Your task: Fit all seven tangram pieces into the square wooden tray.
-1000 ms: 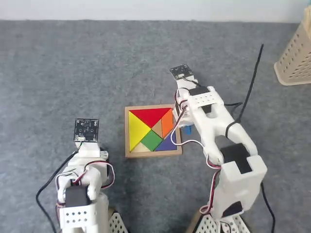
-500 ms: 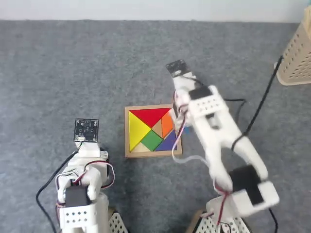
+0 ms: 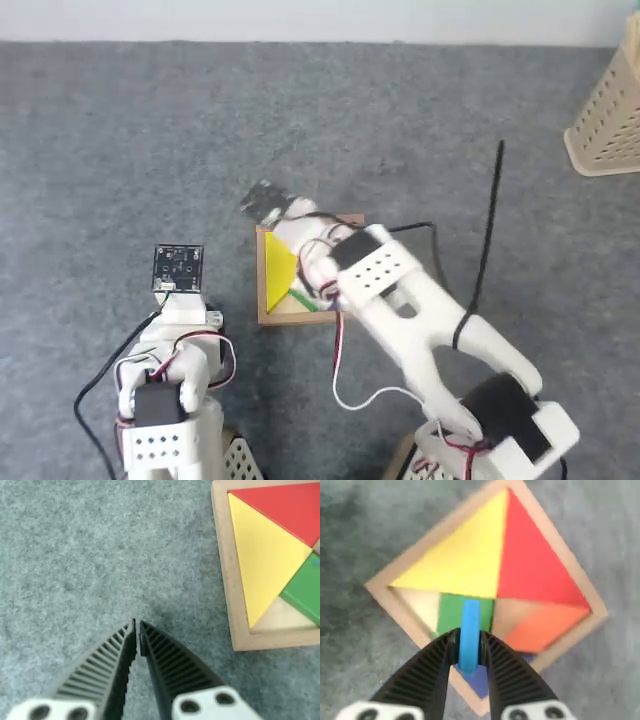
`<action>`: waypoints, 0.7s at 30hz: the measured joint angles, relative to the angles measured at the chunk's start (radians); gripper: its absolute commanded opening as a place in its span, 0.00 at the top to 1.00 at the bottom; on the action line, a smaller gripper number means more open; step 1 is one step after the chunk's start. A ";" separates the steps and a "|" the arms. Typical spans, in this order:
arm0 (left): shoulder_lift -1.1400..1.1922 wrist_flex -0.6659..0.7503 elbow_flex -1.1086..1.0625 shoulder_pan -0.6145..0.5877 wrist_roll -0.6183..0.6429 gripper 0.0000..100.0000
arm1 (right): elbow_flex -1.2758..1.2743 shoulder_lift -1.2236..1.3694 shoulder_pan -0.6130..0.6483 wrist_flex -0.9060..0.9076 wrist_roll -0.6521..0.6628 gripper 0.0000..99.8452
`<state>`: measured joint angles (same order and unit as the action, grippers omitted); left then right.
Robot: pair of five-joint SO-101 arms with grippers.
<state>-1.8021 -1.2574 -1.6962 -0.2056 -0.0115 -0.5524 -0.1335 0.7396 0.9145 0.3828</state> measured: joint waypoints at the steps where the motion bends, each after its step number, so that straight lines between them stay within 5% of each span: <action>1: 0.000 0.000 0.000 0.000 0.000 0.99 | 0.000 0.005 0.011 -0.012 0.025 0.99; 21: 0.000 0.000 0.000 0.000 0.000 0.99 | 0.000 0.135 0.138 -0.126 0.275 0.99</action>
<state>-1.8021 -1.2574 -1.6962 -0.2056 -0.0115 -0.5524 0.0015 0.8777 0.7887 0.6575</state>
